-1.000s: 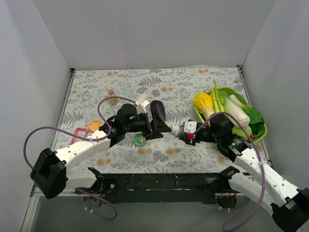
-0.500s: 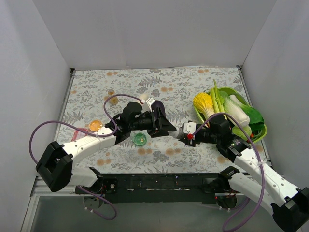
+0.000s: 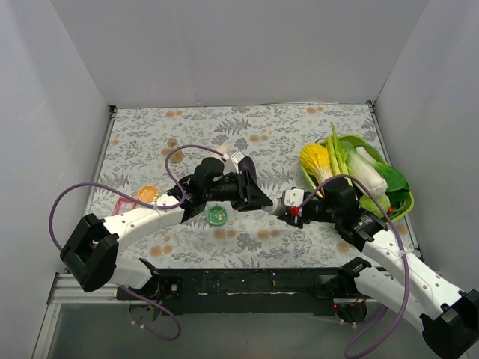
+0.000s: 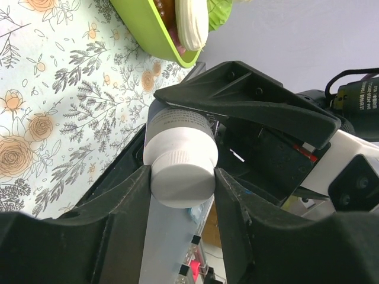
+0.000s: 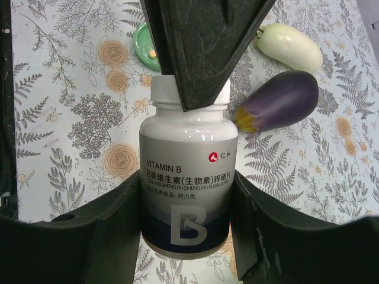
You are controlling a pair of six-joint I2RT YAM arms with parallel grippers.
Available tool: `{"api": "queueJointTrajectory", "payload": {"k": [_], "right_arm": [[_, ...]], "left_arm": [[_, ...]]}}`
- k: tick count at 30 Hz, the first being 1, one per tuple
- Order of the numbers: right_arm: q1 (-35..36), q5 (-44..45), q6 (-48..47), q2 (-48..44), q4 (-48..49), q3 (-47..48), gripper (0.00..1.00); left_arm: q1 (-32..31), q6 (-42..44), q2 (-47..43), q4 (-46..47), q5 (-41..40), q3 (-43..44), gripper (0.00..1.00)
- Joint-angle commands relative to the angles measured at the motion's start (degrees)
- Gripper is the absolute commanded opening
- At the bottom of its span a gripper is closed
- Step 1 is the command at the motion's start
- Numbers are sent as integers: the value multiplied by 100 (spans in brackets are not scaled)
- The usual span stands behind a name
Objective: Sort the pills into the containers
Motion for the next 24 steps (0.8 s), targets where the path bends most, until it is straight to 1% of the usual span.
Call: {"api": "queueJointTrajectory", "payload": {"k": [1, 2, 5, 6, 8, 9, 10, 12, 13, 14, 15, 16, 17, 18, 19, 20, 21, 22, 23, 24], "right_arm": [[28, -149, 171, -41, 276, 14, 1], [28, -158, 215, -24, 276, 14, 1], [19, -290, 435, -15, 293, 5, 1], [11, -334, 635, -15, 320, -4, 1], [-24, -579, 856, 11, 381, -21, 1], [-42, -815, 1144, 11, 408, -30, 1], [-94, -957, 1295, 29, 443, -47, 1], [-156, -1290, 1664, 20, 600, -126, 1], [-235, -1657, 2144, 11, 680, -179, 1], [-288, -1844, 2419, 3, 941, -232, 1], [-340, -2229, 2691, 3, 1092, -406, 1], [-437, -2415, 3408, -32, 1363, -504, 1], [-499, -2600, 3754, -41, 1618, -644, 1], [-534, -2941, 4210, -59, 2247, -863, 1], [-639, -3066, 4597, -59, 2593, -1004, 1], [-692, -3163, 5410, -68, 2927, -1127, 1], [-727, -3312, 5758, -76, 3696, -1381, 1], [-815, -3348, 6040, -77, 3956, -1462, 1], [-850, -3366, 6382, -85, 4150, -1515, 1], [-877, -3384, 6394, -85, 4204, -1541, 1]], "left_arm": [[-88, 358, 31, -5, 209, 222, 33], [-97, 428, 57, -5, 261, 231, 27], [-132, 823, 75, -5, 604, 213, 21], [-150, 1138, 75, -5, 727, 196, 17], [-168, 1508, 49, 65, 1227, 100, 14], [-194, 1971, -30, 153, 1385, 73, 11], [-203, 2184, -83, 154, 1648, 55, 10], [-220, 2642, -293, 110, 1817, -7, 8], [-220, 3183, -355, 31, 1905, 2, 8], [-229, 3476, -416, -65, 2106, 2, 8], [-255, 3731, -504, -266, 2177, 20, 9], [-282, 4351, -636, -399, 2274, 20, 10], [-291, 4601, -715, -531, 2449, 20, 11], [-308, 4882, -786, -767, 2477, -24, 12], [-317, 5120, -917, -891, 2468, -16, 15], [-317, 5496, -962, -1023, 2416, -15, 17], [-317, 5648, -988, -1250, 2276, 28, 18], [-317, 5745, -1015, -1348, 2162, 63, 20], [-317, 5764, -1041, -1410, 2021, 90, 30], [-317, 5720, -1059, -1428, 1759, 116, 36]]}}
